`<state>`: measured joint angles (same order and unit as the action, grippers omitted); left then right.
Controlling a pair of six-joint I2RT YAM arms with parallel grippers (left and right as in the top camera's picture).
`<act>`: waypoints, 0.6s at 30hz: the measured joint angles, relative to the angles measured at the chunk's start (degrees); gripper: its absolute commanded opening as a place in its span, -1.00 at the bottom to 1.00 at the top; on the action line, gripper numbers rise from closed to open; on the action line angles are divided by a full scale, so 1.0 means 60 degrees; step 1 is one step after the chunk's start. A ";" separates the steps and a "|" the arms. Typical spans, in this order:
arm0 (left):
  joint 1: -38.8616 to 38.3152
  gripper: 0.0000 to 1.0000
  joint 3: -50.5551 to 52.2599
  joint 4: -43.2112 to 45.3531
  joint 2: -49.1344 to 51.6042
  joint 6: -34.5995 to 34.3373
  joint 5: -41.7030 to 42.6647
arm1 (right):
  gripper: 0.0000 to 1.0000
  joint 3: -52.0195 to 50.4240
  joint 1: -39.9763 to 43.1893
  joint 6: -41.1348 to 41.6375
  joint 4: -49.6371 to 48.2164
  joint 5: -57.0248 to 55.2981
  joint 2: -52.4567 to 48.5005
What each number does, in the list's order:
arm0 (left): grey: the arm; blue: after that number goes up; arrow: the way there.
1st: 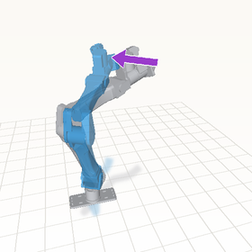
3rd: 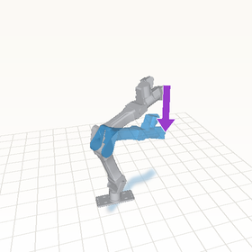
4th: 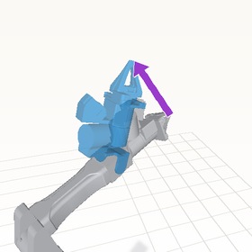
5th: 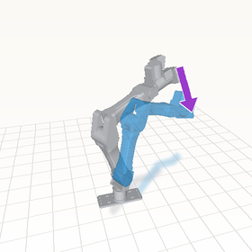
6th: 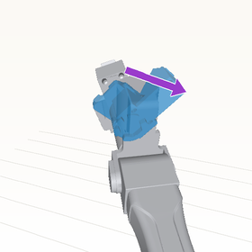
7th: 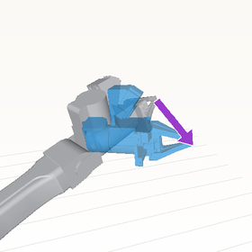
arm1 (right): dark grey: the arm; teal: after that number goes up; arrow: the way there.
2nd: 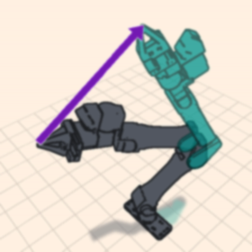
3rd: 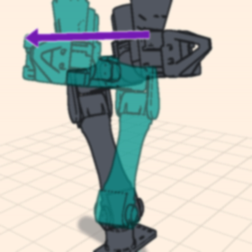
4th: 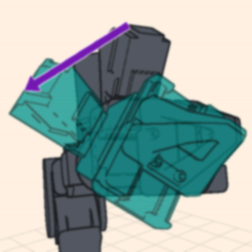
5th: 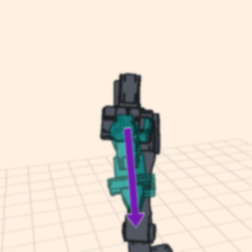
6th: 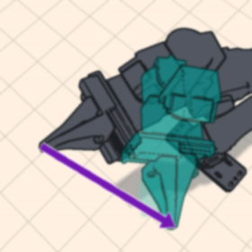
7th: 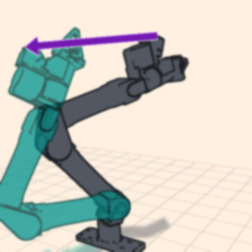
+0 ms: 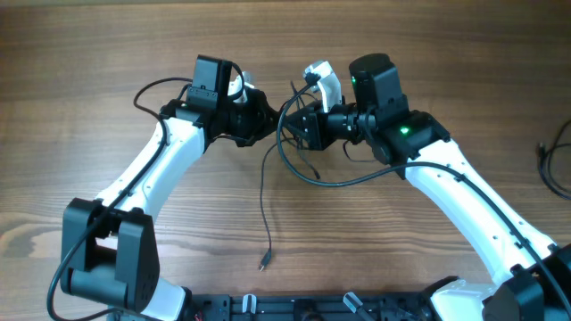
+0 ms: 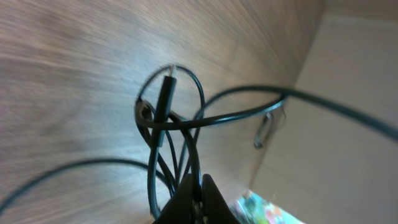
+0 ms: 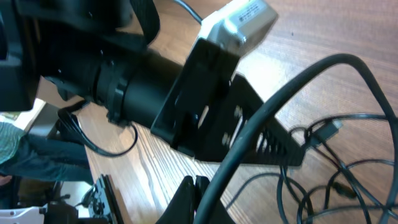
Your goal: Untangle cables
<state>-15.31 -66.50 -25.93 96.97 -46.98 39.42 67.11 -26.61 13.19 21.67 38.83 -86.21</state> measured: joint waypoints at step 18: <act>0.8765 -0.92 0.0000 -0.1082 0.0000 0.2273 0.1821 | -0.91 0.0025 0.6663 0.1537 0.5034 -0.6896 0.1566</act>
<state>37.28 -66.50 -32.42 96.97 -33.34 50.35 67.26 13.37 22.41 51.88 -2.55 -76.82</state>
